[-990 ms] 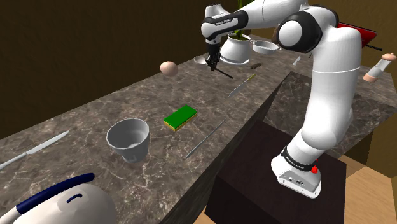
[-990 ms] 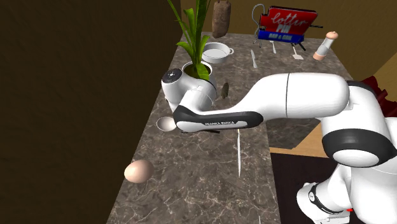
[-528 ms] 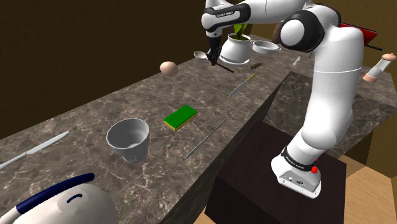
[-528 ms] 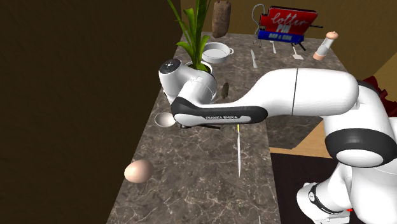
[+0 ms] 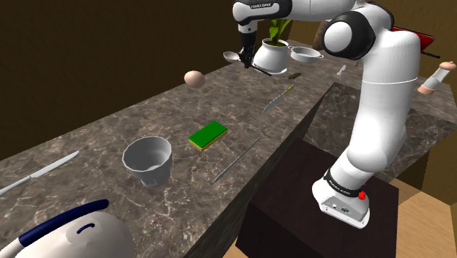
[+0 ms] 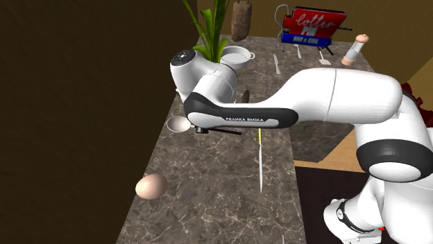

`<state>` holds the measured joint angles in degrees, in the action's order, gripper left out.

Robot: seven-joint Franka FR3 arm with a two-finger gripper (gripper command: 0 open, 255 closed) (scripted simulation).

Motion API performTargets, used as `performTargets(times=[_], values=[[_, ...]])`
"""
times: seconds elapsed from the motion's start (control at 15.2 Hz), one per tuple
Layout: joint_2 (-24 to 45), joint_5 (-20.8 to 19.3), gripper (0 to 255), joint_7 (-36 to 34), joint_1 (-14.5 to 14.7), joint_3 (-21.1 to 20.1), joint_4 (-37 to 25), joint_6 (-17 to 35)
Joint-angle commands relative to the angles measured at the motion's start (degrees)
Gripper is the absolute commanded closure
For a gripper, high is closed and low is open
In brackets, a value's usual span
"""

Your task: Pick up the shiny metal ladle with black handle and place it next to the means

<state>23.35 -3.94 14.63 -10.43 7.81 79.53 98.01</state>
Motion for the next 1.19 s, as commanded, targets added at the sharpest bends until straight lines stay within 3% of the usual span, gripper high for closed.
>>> performTargets(times=[0.0,0.66,1.12], values=[[0.01,0.01,255,0.18,-0.05,0.03,-1.56,-1.56],[-8.13,-0.98,255,-10.63,7.42,-3.4,9.1,-0.1],[-11.2,-0.97,255,-19.33,12.78,-6.78,13.07,0.0]])
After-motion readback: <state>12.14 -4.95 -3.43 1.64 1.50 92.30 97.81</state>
